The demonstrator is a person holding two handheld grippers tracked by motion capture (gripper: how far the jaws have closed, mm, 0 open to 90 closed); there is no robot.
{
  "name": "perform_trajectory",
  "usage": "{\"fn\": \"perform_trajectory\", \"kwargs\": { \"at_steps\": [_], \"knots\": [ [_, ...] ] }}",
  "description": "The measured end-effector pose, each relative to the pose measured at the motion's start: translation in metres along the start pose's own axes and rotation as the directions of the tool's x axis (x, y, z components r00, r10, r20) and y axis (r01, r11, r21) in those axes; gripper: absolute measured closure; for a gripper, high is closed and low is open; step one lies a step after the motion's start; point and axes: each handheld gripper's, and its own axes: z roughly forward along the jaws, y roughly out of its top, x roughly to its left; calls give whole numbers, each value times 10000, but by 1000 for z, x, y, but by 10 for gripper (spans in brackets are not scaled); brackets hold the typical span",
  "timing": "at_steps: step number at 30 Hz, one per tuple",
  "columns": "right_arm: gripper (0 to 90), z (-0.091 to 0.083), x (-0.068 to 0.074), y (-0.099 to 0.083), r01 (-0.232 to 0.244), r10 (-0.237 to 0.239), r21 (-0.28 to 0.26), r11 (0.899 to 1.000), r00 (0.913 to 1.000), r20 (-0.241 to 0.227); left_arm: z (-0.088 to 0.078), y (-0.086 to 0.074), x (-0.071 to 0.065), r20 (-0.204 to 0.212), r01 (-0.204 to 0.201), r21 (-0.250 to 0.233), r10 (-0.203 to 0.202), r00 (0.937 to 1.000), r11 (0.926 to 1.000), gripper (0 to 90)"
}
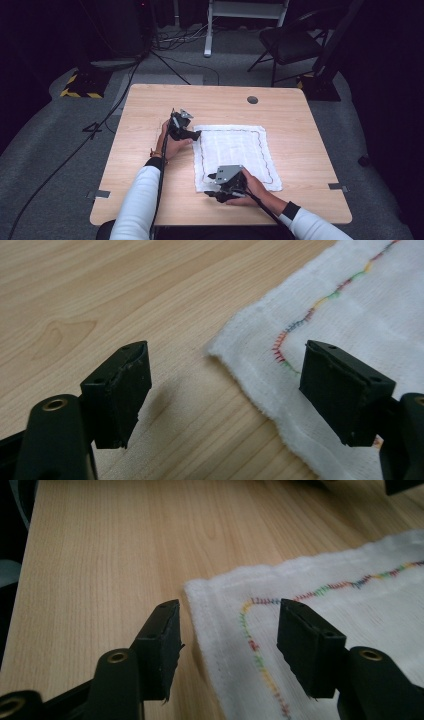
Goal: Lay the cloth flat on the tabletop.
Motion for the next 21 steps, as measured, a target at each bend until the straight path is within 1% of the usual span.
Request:
{"fn": "perform_trajectory", "kwargs": {
  "at_steps": [1,2,3,4,5,7,8,9,10,11,13,14,15,16,17,18,20,21],
  "knots": [
    [433,7,3,3,28,-28,51,10000,10000,-56,1,-1,1,25,32,90,-33,10000,10000,186],
    [433,7,3,3,28,-28,51,10000,10000,-56,3,-1,1,47,140,73,-141,9999,9999,186],
    [431,10,3,4,106,-105,99,9999,9999,-40,3,-2,2,84,191,102,-192,9998,9998,177],
    [432,13,3,5,67,-66,112,9999,10000,-57,3,-2,3,109,250,49,-250,9996,9997,172],
    [430,15,3,5,31,-30,152,9999,10000,-37,3,-2,3,108,214,48,-214,9997,9998,166],
    [429,18,2,7,25,-26,177,9998,10000,12,4,-2,4,100,295,42,-296,9995,9996,152],
    [427,22,1,7,-115,116,140,9998,9999,-32,4,-2,4,85,254,65,-254,9996,9997,147],
    [427,24,1,7,-95,96,186,9998,9999,-72,5,-2,4,93,261,59,-262,9996,9996,142],
    [428,26,3,8,-103,105,168,9998,9999,-99,5,-2,4,-21,316,111,-315,9995,9994,128],
    [428,26,3,8,-103,105,168,9998,9999,-99,5,-2,4,-21,316,111,-315,9995,9994,113],
    [433,28,4,10,-98,99,123,9999,9999,-44,5,-2,4,-77,328,160,-327,9994,9993,110],
    [454,28,4,10,-120,121,139,9998,9999,-55,5,-2,4,-67,311,160,-309,9995,9994,110],
    [521,28,2,9,-278,278,136,9995,9996,12,5,-2,4,27,243,104,-243,9997,9997,119],
    [521,28,2,9,-278,278,136,9995,9996,12,5,-2,4,27,243,104,-243,9997,9997,133],
    [600,27,2,8,-406,405,108,9991,9991,107,4,-2,5,199,12,14,-12,9998,10000,171],
    [637,27,2,8,-416,413,138,9990,9989,212,4,-2,5,199,12,14,-12,9998,10000,225],
    [724,27,1,9,-387,377,214,9990,9983,447,0,-1,4,446,-20,-54,22,9990,10000,401],
    [761,28,1,9,-432,419,228,9988,9976,551,-1,-1,4,542,-108,-66,112,9985,9999,468]
  ]
}}
